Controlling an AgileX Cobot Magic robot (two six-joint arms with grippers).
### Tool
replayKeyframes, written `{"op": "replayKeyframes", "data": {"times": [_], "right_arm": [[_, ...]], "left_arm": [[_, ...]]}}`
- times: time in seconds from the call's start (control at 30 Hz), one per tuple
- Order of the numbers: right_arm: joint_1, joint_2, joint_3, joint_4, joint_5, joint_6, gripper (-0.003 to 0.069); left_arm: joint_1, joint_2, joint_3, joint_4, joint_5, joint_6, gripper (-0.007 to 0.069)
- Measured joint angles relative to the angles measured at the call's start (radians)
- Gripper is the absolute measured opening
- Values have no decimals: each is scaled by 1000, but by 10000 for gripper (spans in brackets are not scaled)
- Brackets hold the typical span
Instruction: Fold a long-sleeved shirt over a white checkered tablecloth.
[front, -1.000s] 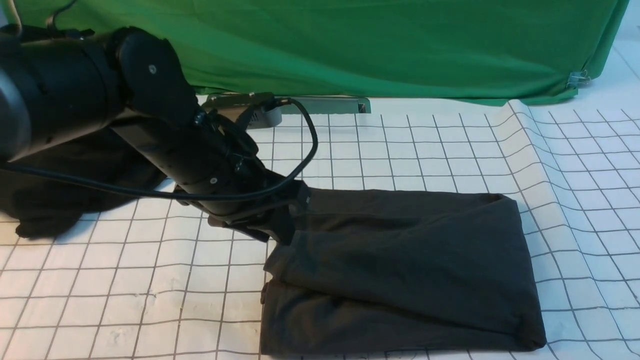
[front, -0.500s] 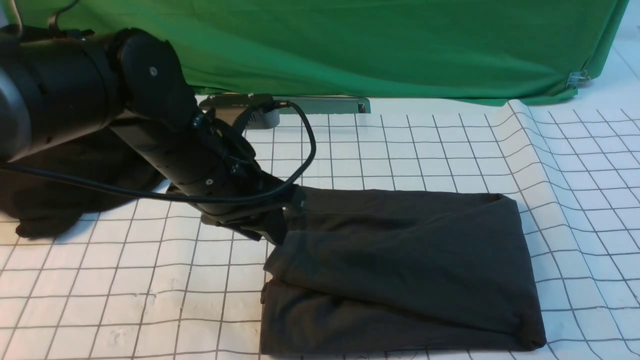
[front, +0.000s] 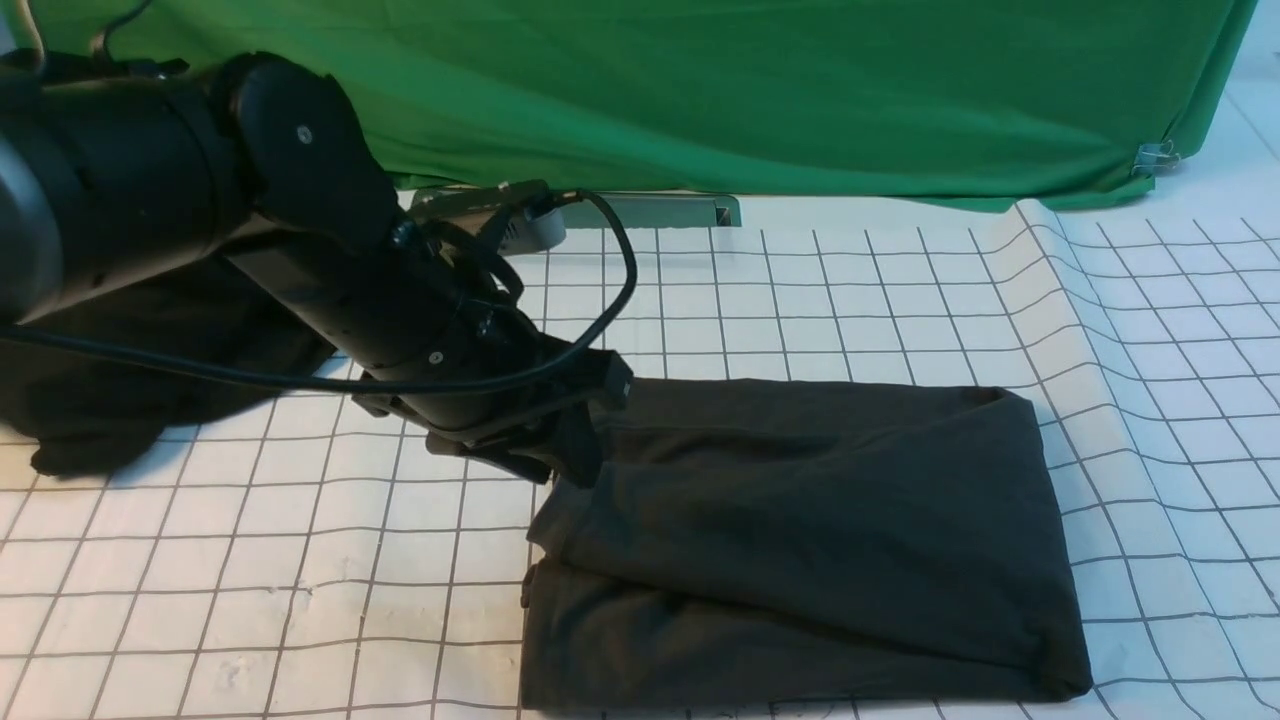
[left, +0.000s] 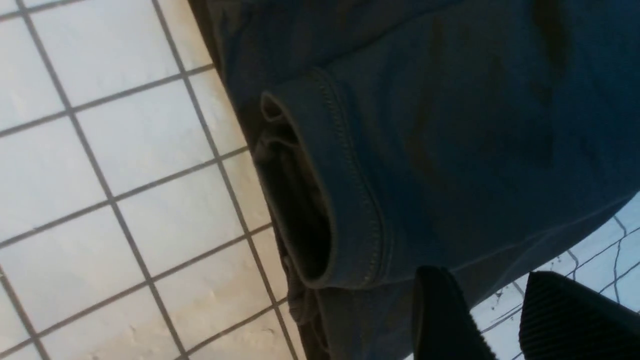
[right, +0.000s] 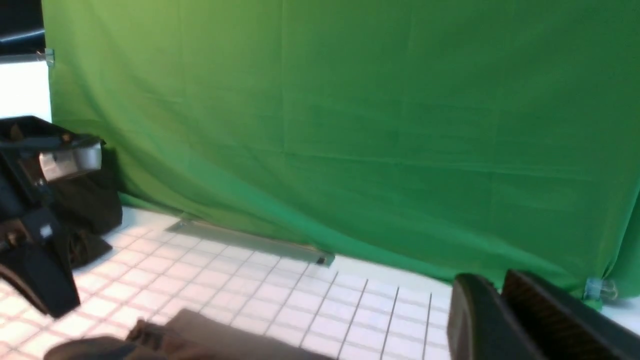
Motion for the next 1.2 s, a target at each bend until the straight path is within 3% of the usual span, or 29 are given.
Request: {"op": "replayKeyframes", "data": {"times": [0.23,0.73,0.93,1.2], "right_arm": [[-52,-21,130,-3,3,0,85],[-289,-153,347,-59,2,0,116],[-332,-154,377,-60,8,0,125],[-358,-154,377,-60,9,0,141]], "left_arm": [[0,0,0,1,-16,-1,235],[0,0,0,6,-19,-2,235],[0,0,0,19,53,-2,221],[0,-61,0,114,139,3,12]]}}
